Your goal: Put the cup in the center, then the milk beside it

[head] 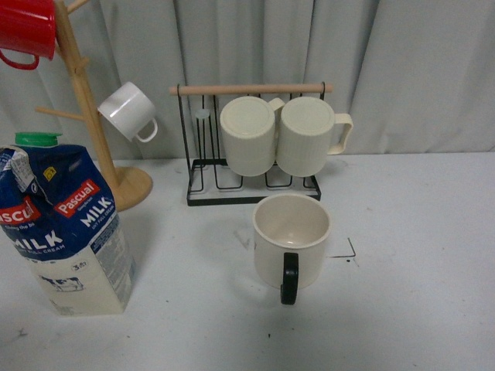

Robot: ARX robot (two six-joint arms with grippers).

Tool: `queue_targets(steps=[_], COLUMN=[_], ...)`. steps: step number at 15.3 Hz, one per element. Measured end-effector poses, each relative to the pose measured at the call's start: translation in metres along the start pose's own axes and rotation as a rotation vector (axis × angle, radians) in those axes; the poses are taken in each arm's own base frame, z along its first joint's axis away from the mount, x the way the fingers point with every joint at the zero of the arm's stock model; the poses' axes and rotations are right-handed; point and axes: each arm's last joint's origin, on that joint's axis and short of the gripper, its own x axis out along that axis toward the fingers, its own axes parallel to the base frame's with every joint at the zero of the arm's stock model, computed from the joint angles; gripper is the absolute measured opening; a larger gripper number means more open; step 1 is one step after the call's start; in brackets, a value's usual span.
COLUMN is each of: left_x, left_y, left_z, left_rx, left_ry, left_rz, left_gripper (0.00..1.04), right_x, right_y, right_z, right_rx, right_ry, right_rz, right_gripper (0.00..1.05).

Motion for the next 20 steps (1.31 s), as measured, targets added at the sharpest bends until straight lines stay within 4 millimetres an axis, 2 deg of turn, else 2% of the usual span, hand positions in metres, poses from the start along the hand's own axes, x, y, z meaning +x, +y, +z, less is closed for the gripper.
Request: queue_targets(steps=[8,10,13,14,16,17,18,19,20], left_x=[0.0,0.0,0.0,0.0,0.0,-0.001,0.0,0.004,0.017], left_y=[0.0,0.0,0.0,0.0,0.0,0.001,0.007,0.015,0.022], left_z=[0.0,0.0,0.0,0.0,0.0,-0.002,0.006,0.029,0.062], left_rx=[0.0,0.0,0.0,0.0,0.0,-0.011,-0.084,-0.151,-0.146], left_ry=[0.0,0.0,0.0,0.0,0.0,0.078,0.337,0.37,0.259], left_rz=[0.0,0.002,0.0,0.001,0.0,-0.007,-0.029,-0.012,-0.001], left_gripper=[0.98,0.98,0.98,0.98,0.98,0.98,0.98,0.98,0.98], right_x=[-0.011,-0.022,-0.022,-0.022,-0.022,-0.022,-0.022,-0.022,-0.022], right_y=[0.0,0.0,0.0,0.0,0.0,0.0,0.0,0.0,0.0], right_z=[0.0,-0.003,-0.003,-0.003,-0.003,-0.003,-0.003,-0.003,-0.003], right_rx=[0.0,0.0,0.0,-0.002,-0.002,-0.002,-0.003,-0.003,-0.003], right_ry=[-0.002,0.008,0.006,0.005,0.006,0.006,0.005,0.005,0.006], right_rz=[0.0,0.001,0.001,0.0,0.001,0.001,0.001,0.0,0.001], right_gripper=[0.02,0.02,0.02,0.06,0.33,0.46,0.59,0.71,0.86])
